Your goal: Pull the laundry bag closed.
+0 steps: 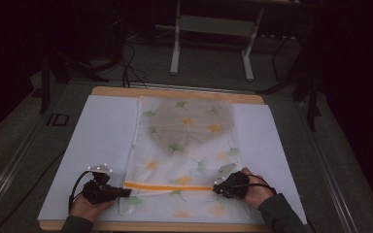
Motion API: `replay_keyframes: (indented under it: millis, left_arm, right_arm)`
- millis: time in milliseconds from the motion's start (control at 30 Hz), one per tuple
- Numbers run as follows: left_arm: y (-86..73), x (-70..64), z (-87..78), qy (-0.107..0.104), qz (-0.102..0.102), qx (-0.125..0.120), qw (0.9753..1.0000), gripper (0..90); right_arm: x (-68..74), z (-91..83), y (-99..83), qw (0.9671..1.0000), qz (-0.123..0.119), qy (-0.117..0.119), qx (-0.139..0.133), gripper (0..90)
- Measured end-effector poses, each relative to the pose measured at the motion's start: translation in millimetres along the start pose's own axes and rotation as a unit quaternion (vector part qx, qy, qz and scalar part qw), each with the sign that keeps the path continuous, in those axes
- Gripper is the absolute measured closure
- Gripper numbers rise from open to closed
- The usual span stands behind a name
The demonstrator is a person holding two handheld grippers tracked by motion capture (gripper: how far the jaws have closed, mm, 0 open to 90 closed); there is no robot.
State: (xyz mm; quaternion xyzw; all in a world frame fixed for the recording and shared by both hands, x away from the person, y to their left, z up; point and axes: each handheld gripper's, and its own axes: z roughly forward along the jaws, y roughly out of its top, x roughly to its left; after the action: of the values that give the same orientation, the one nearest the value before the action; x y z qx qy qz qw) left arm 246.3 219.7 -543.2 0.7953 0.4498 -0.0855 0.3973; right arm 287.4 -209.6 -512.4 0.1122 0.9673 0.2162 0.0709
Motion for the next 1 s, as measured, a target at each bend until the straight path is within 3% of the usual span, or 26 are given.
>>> replay_keyframes:
  millis: [1000]
  left_arm:
    - [-0.2,0.3,0.2,0.002,0.0,0.001,1.0,88.5]
  right_arm:
    - [-5.8,-9.4,-17.5,0.9998,0.016,-0.004,0.007,84.3]
